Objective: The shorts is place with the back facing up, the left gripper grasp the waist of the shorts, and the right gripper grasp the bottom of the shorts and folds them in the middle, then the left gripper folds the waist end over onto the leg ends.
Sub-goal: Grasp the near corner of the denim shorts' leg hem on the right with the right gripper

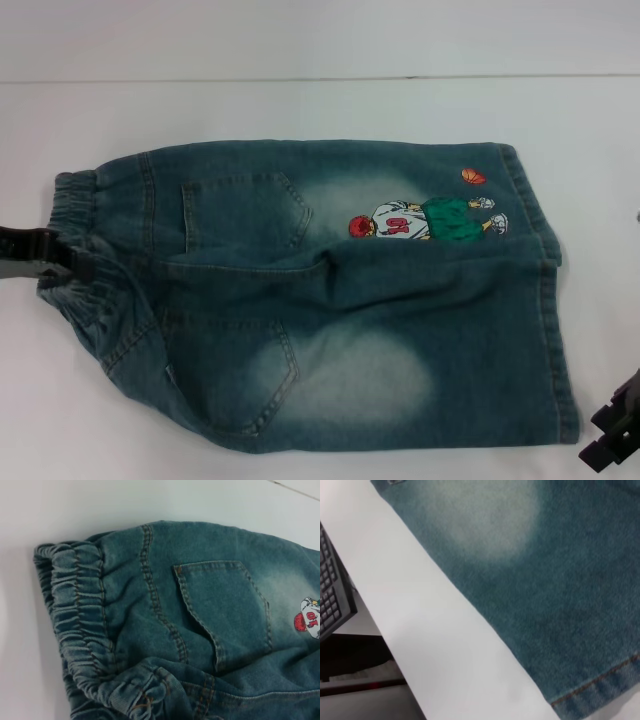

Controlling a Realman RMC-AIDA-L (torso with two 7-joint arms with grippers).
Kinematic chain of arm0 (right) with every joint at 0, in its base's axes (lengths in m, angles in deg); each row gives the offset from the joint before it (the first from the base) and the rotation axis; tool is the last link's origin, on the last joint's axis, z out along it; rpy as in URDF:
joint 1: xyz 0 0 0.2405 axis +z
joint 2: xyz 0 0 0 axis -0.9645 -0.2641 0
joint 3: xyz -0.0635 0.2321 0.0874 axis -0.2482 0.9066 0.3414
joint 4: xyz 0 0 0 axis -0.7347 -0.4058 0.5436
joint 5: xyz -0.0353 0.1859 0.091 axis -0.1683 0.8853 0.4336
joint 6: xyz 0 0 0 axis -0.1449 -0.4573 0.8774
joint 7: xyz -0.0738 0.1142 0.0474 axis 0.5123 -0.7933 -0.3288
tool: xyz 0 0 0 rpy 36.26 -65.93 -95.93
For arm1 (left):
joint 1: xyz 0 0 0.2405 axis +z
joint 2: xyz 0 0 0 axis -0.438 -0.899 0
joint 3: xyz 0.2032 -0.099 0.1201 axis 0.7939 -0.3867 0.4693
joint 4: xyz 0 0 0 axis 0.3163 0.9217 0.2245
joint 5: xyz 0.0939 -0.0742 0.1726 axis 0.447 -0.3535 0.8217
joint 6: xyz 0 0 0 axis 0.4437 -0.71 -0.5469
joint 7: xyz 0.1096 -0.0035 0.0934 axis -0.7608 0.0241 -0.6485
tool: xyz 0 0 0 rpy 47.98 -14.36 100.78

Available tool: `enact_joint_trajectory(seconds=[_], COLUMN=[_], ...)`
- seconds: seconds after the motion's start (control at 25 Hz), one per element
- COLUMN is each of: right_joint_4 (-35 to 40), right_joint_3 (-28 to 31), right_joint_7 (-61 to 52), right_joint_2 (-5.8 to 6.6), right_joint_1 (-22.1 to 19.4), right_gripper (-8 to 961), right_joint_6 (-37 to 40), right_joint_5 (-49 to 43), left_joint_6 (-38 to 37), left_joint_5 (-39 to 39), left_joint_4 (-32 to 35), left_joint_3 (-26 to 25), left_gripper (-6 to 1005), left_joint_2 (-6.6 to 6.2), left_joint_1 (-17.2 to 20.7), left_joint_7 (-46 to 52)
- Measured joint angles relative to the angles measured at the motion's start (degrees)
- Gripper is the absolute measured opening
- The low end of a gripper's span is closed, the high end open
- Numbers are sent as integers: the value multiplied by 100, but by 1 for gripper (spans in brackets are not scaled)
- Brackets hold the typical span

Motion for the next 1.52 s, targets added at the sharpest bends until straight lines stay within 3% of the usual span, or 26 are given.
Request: enact_joint_trajectory(seconds=[0.6,1.08,1.52], right_joint_4=[-4,32,-39], right_joint_3=[-35,-103,-134], right_joint_7=[-14,-26,-50], right_joint_2=[-141,-86,-144], right_joint_1=[154,205,240], right_gripper=[715,714,713], right_joint_6=[-99,98,-32], right_joint_5=[-1,-163,-318], left_joint_6=[-1,-2,5], left_joint_5=[-3,-2,-79], left_joint_4=[-4,-18,-18], left_joint_3=[-9,-27,-17], left_gripper=[28,28,29], left_joint_2=[29,29,23], left_joint_1=[0,-5,-50], left_joint_7=[-48,-53,-51])
